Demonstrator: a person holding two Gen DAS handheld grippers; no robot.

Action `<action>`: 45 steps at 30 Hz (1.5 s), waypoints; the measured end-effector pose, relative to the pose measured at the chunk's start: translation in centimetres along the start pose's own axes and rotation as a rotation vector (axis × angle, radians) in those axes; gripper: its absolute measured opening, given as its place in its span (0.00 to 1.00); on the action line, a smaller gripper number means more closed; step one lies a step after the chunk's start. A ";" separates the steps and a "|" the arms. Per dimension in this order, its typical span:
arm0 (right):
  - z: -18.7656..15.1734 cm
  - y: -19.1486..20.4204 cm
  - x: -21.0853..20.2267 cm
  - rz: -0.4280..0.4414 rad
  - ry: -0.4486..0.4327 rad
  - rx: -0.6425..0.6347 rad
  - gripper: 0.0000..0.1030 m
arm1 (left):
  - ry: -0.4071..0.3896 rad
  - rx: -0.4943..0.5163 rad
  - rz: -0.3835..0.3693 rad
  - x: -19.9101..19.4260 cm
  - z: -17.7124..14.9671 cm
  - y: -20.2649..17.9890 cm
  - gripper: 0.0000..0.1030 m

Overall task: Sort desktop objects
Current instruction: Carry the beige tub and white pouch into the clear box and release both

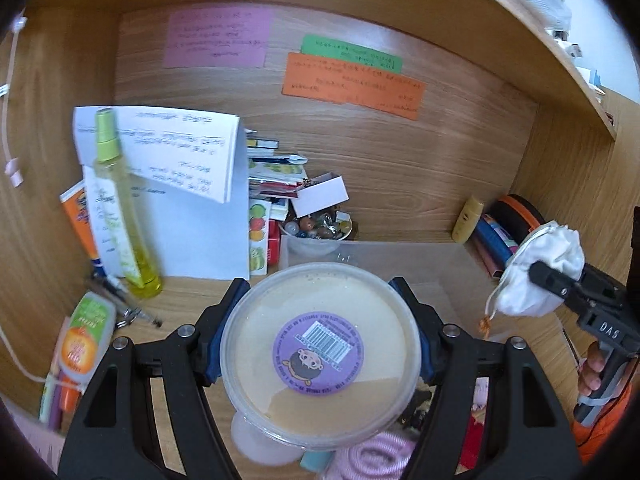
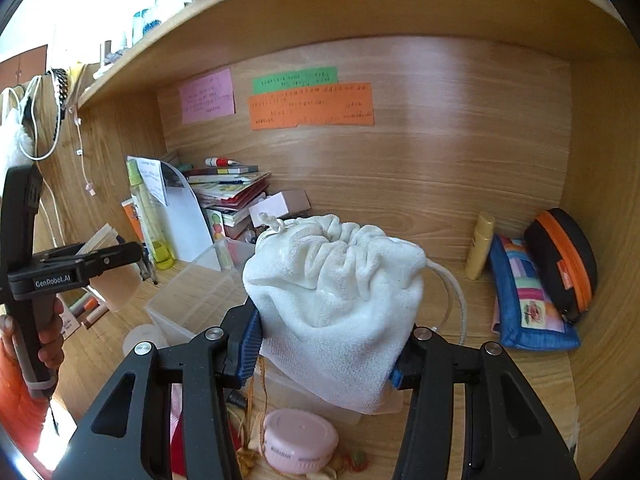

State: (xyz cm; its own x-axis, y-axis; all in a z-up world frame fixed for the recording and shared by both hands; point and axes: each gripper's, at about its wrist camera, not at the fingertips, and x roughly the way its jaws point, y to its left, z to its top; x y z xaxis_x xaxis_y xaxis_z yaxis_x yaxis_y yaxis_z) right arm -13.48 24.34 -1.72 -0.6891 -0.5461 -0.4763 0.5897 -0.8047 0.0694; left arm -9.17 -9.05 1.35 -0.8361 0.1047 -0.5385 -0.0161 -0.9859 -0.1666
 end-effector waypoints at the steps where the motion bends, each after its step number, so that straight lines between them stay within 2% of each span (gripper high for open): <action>1: 0.1 0.0 0.6 -0.001 0.012 -0.006 0.44 | 0.006 0.004 -0.001 0.4 0.2 0.0 0.68; 10: 0.6 0.2 5.4 0.035 0.111 -0.053 0.44 | 0.100 0.040 -0.028 4.9 1.0 -0.9 0.68; 18: -0.9 1.0 9.4 0.104 0.217 -0.057 0.44 | 0.162 0.103 -0.021 8.5 0.6 -2.6 0.68; 28: -2.3 0.9 10.8 0.098 0.287 -0.065 0.44 | 0.225 0.137 -0.023 11.4 -0.1 -3.6 0.67; 35: -3.0 1.6 11.2 0.083 0.325 -0.095 0.46 | 0.314 0.224 -0.026 13.2 -0.8 -4.5 0.67; 42: -3.1 1.6 11.2 0.066 0.330 -0.091 0.46 | 0.333 0.295 -0.008 13.9 -1.6 -5.5 0.68; 45: -3.0 1.6 11.3 0.058 0.338 -0.086 0.51 | 0.337 0.300 -0.011 14.0 -1.7 -5.7 0.68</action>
State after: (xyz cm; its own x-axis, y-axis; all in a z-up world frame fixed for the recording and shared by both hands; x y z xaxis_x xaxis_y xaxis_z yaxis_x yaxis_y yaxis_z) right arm -19.11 17.59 -9.64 -0.4836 -0.4708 -0.7379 0.6671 -0.7440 0.0375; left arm -19.85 -1.73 -6.69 -0.6103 0.1031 -0.7855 -0.2242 -0.9734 0.0465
